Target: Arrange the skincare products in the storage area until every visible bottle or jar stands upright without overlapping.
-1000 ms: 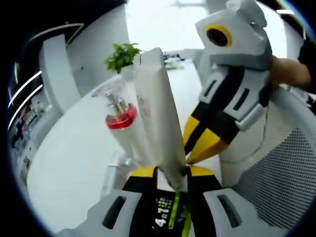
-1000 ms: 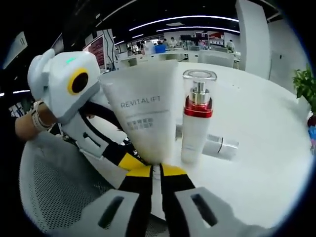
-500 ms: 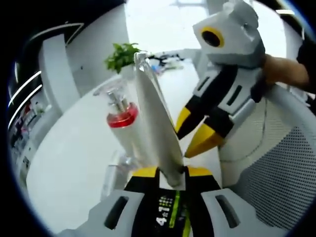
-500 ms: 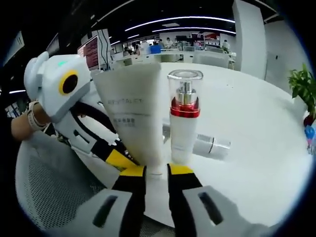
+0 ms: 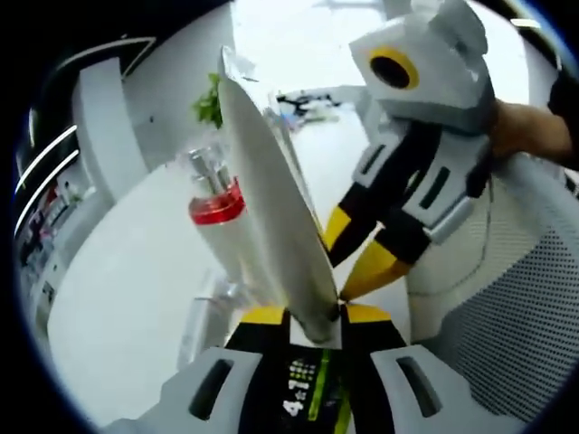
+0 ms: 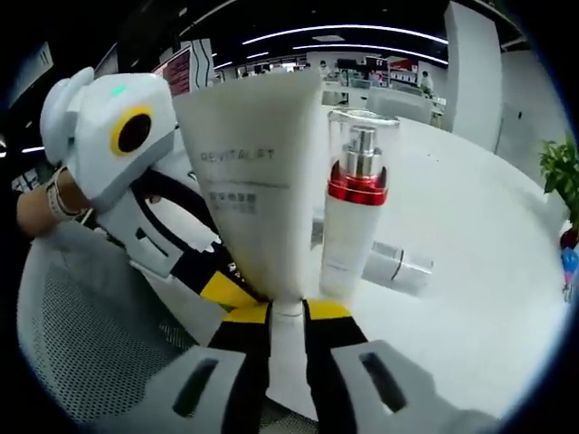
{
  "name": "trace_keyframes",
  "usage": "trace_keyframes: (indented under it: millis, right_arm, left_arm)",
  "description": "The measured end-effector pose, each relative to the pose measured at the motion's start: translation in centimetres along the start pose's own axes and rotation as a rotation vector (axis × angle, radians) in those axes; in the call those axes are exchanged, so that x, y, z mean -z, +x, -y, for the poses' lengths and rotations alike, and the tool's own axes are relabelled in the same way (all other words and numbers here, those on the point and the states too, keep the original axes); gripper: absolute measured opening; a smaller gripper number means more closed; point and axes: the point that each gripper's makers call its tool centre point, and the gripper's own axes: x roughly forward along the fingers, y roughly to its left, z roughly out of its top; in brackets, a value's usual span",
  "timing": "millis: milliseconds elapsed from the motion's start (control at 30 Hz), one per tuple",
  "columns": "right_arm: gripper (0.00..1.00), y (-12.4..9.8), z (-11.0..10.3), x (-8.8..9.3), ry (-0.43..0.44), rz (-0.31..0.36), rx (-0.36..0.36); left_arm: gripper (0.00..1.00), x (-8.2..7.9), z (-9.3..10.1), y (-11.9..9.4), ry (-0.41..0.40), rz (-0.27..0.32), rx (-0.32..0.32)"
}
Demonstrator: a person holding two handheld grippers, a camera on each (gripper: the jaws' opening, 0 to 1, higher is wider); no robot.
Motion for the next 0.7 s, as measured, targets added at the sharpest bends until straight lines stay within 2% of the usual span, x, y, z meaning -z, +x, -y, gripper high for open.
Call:
trace_keyframes:
  millis: [267, 467, 700]
  right_arm:
    - [0.13, 0.0, 0.2, 0.0, 0.019, 0.004, 0.004]
    - [0.19, -0.1, 0.7, 0.1, 0.042, 0.000, 0.021]
    - [0.22, -0.2, 0.9, -0.3, 0.061, 0.025, 0.026]
  left_arm:
    - [0.17, -0.1, -0.2, 0.0, -0.030, 0.020, 0.000]
    - [0.16, 0.1, -0.7, 0.0, -0.068, 0.041, 0.003]
    - [0.15, 0.3, -1.1, -0.2, -0.050, 0.032, 0.003]
